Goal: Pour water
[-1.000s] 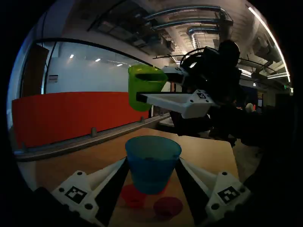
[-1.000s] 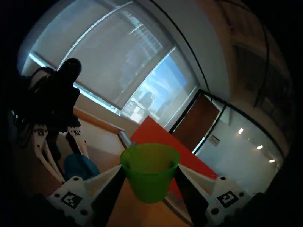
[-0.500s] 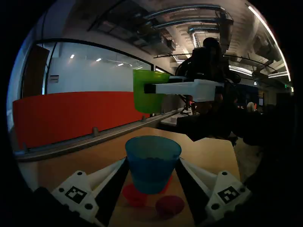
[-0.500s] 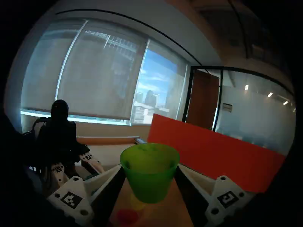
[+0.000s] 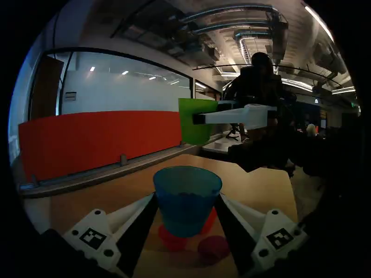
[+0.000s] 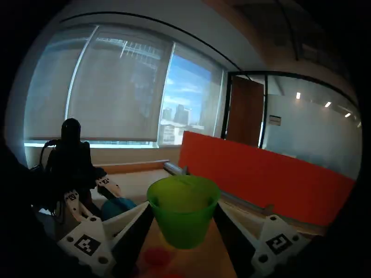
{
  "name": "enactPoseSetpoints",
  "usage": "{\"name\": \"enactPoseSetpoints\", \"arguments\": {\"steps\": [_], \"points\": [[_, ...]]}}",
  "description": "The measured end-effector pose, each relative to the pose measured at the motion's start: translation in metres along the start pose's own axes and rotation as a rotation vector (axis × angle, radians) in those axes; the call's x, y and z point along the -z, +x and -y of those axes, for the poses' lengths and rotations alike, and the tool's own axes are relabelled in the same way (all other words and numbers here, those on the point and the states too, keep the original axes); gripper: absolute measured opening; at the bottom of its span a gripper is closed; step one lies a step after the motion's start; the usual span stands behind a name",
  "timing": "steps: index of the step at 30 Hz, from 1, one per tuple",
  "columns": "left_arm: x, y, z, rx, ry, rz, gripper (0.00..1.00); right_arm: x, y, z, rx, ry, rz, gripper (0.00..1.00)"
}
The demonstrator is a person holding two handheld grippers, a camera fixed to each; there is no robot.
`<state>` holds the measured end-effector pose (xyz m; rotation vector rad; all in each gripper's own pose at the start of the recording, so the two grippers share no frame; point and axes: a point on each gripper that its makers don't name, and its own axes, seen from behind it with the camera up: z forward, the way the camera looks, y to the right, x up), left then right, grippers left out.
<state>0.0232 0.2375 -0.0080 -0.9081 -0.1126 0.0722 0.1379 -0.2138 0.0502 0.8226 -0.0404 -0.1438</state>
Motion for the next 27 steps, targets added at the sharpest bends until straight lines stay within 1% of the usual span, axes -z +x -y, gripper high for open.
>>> {"name": "enactPoseSetpoints", "arguments": {"steps": [6, 14, 23, 27], "points": [[0.008, -0.002, 0.011, 0.002, 0.025, 0.008, 0.83, 0.012, -0.014, -0.01, -0.019, -0.02, 0.021, 0.87], [0.016, -0.01, 0.02, -0.007, 0.047, 0.034, 0.83, 0.029, -0.034, -0.021, -0.031, -0.045, 0.047, 0.86], [0.019, -0.023, 0.032, -0.008, 0.072, 0.07, 0.83, 0.039, -0.056, -0.033, -0.054, -0.067, 0.069, 0.87], [0.019, -0.032, 0.036, -0.012, 0.081, 0.096, 0.83, 0.044, -0.074, -0.037, -0.062, -0.075, 0.091, 0.87]]}}
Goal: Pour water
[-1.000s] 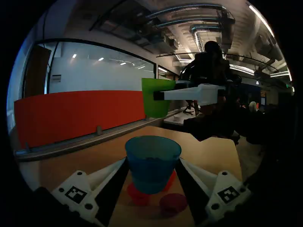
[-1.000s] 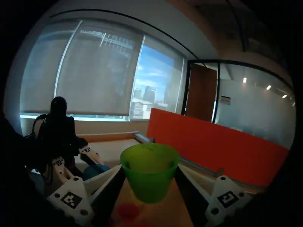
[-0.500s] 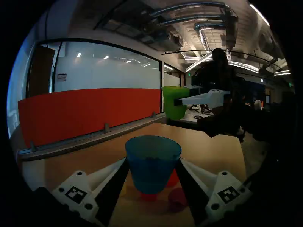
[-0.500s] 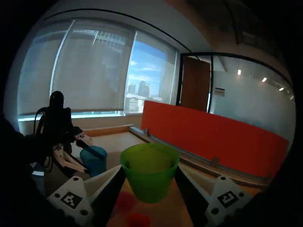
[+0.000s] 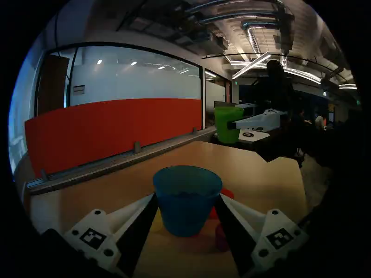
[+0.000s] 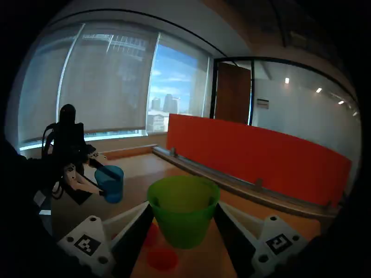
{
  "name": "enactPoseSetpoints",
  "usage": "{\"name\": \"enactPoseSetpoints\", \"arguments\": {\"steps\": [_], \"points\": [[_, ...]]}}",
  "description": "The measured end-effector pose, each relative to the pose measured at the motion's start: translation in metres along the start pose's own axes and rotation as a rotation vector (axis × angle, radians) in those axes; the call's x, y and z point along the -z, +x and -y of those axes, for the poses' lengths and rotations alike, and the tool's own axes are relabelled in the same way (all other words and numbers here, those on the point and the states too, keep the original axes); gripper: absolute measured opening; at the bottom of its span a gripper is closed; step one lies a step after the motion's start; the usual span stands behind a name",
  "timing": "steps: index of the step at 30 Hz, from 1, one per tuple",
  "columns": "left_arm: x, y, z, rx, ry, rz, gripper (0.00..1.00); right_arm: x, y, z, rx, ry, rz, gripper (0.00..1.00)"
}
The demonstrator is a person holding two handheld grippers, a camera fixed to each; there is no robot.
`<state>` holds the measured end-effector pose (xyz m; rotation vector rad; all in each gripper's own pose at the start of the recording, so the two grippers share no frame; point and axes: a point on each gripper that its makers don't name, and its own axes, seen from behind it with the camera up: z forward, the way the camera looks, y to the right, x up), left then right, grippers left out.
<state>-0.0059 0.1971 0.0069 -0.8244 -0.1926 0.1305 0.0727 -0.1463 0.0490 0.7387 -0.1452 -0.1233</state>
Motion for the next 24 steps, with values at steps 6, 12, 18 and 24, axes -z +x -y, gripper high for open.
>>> {"name": "enactPoseSetpoints", "arguments": {"steps": [6, 12, 18, 24], "points": [[-0.001, -0.014, 0.007, -0.001, 0.014, 0.038, 0.83, 0.003, -0.029, -0.007, -0.019, -0.007, 0.043, 0.87], [-0.004, -0.029, 0.013, 0.002, 0.02, 0.079, 0.83, 0.005, -0.053, -0.01, -0.039, -0.004, 0.076, 0.87], [-0.008, -0.044, 0.014, -0.017, 0.02, 0.13, 0.83, 0.007, -0.067, -0.013, -0.061, -0.001, 0.086, 0.87], [-0.011, -0.062, 0.015, -0.028, 0.015, 0.192, 0.83, 0.009, -0.081, -0.018, -0.081, -0.001, 0.107, 0.88]]}}
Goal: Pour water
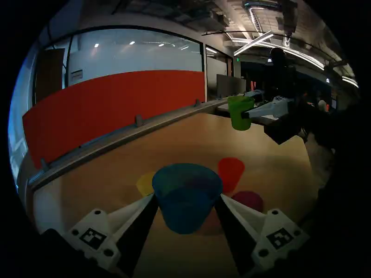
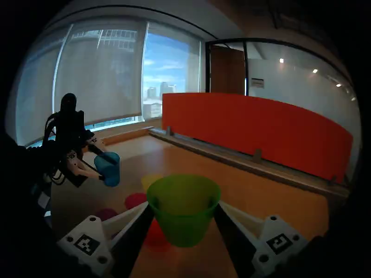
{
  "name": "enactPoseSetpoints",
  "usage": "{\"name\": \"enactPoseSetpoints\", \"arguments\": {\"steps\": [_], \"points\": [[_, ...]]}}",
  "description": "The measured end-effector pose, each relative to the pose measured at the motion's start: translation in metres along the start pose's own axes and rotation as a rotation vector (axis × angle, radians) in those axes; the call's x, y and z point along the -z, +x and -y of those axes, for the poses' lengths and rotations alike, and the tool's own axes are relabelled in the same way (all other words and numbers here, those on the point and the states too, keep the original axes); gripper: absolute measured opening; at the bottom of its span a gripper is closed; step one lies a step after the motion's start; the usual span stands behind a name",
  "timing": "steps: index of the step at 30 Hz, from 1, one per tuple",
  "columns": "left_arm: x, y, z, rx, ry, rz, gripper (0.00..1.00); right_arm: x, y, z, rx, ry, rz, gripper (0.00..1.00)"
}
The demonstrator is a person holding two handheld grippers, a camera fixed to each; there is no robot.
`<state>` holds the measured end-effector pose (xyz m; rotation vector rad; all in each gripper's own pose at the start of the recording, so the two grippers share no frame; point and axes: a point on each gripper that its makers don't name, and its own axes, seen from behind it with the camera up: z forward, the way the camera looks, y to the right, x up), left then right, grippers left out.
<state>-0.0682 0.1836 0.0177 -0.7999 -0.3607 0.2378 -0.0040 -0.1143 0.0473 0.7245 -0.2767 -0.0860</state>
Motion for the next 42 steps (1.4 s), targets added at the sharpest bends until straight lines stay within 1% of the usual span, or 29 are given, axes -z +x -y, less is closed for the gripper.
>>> {"name": "enactPoseSetpoints", "arguments": {"steps": [5, 8, 14, 23, 29, 35, 42], "points": [[-0.003, -0.013, 0.005, -0.002, 0.008, 0.043, 0.83, 0.0, -0.014, -0.004, -0.002, 0.0, 0.033, 0.88], [-0.004, -0.018, 0.006, -0.003, 0.002, 0.065, 0.83, -0.001, -0.024, -0.006, -0.001, -0.001, 0.056, 0.88], [-0.007, -0.031, 0.007, -0.009, -0.008, 0.112, 0.83, -0.003, -0.044, -0.007, -0.002, 0.008, 0.105, 0.88], [-0.013, -0.054, 0.007, -0.027, -0.022, 0.181, 0.83, -0.008, -0.065, -0.012, -0.001, 0.01, 0.155, 0.88], [-0.019, -0.068, 0.008, -0.013, -0.038, 0.219, 0.83, -0.012, -0.072, -0.012, -0.002, 0.013, 0.175, 0.88], [-0.025, -0.081, 0.011, 0.003, -0.043, 0.253, 0.83, -0.016, -0.077, -0.012, 0.0, 0.01, 0.192, 0.88], [-0.032, -0.09, 0.013, 0.018, -0.052, 0.26, 0.83, -0.017, -0.081, -0.014, -0.003, 0.01, 0.203, 0.88]]}}
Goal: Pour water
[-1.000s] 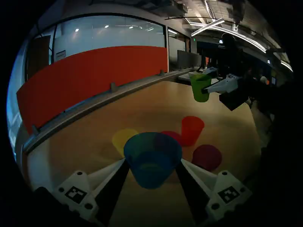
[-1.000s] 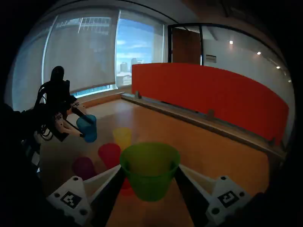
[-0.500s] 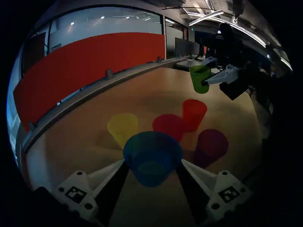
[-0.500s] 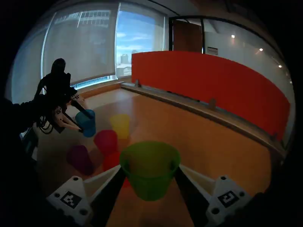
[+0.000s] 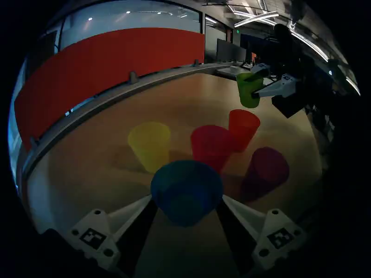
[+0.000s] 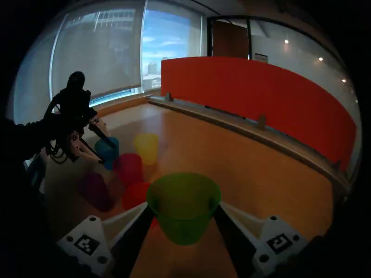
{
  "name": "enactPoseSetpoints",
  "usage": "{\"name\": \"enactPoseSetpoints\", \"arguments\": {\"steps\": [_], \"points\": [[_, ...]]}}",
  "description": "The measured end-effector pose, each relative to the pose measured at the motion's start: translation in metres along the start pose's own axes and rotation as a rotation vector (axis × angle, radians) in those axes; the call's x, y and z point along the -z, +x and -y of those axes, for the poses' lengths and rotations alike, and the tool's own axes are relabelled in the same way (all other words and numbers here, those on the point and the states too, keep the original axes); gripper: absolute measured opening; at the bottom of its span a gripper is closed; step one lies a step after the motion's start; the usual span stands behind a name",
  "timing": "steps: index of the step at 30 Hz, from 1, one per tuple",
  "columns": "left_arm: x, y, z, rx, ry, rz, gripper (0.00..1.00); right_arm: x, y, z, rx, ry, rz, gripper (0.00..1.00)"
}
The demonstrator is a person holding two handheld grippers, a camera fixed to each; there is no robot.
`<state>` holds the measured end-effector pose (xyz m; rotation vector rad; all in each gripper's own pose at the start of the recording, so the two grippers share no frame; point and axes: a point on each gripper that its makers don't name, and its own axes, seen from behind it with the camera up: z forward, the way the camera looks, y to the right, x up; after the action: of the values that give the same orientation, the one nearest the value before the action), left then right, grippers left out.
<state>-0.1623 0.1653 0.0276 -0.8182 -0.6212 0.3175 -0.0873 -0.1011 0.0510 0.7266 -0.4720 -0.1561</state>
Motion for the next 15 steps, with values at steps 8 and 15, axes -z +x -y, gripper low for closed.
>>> {"name": "enactPoseSetpoints", "arguments": {"steps": [8, 15], "points": [[-0.0047, -0.007, 0.002, 0.013, 0.001, 0.005, 0.83, -0.0025, -0.003, -0.0033, -0.003, -0.007, 0.011, 0.88], [-0.0051, -0.011, -0.0006, 0.023, -0.006, -0.002, 0.83, -0.0044, -0.0034, -0.0057, -0.007, -0.014, 0.017, 0.88]]}}
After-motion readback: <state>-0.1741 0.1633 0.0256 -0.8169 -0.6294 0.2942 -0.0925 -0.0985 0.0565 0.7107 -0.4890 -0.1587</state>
